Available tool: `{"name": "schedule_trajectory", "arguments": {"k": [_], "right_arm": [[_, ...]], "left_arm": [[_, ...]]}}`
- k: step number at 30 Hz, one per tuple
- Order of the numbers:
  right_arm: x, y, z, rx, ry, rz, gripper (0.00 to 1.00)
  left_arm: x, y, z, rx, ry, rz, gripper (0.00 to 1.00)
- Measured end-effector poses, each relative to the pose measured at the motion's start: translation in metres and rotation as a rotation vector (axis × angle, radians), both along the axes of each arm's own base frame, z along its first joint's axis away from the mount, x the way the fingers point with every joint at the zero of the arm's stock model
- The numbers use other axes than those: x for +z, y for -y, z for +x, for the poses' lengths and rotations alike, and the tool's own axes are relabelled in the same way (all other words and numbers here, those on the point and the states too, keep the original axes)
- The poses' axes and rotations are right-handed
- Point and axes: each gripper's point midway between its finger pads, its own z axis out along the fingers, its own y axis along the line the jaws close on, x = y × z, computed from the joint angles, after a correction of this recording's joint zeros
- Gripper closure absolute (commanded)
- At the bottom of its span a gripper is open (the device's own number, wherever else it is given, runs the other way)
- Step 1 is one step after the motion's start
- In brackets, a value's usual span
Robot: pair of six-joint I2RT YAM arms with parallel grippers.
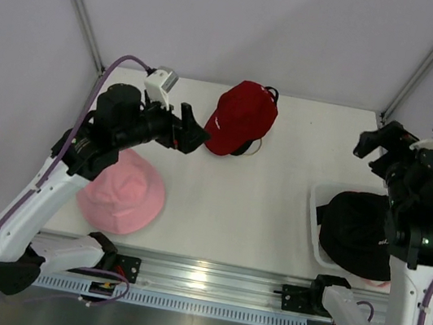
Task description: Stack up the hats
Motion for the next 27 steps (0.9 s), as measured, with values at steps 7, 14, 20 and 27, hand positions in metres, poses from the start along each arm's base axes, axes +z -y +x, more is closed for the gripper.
{"name": "schedule_trajectory", "arguments": {"k": [7,14,20,27], "right_arm": [[-0.057,0.078,-0.058,-0.469,-0.286,-0.055,0.01],[-0.124,0.092,-0.083,-0.587,-0.539,-0.093,0.01],[-0.163,0.090,-0.098,-0.621,-0.677,-0.082,0.02],[-0.185,0.091,-0.112,-0.655,-0.720,-0.070,0.84]], "left_arm": [[-0.016,-0.029,-0.021,0.074,0.007,0.033,0.01],[-0.009,-0.095,-0.032,0.348,0.079,0.076,0.01],[0.001,-0.146,-0.041,0.573,0.139,0.084,0.01],[-0.005,-0.184,-0.044,0.758,0.124,0.117,0.00]]}}
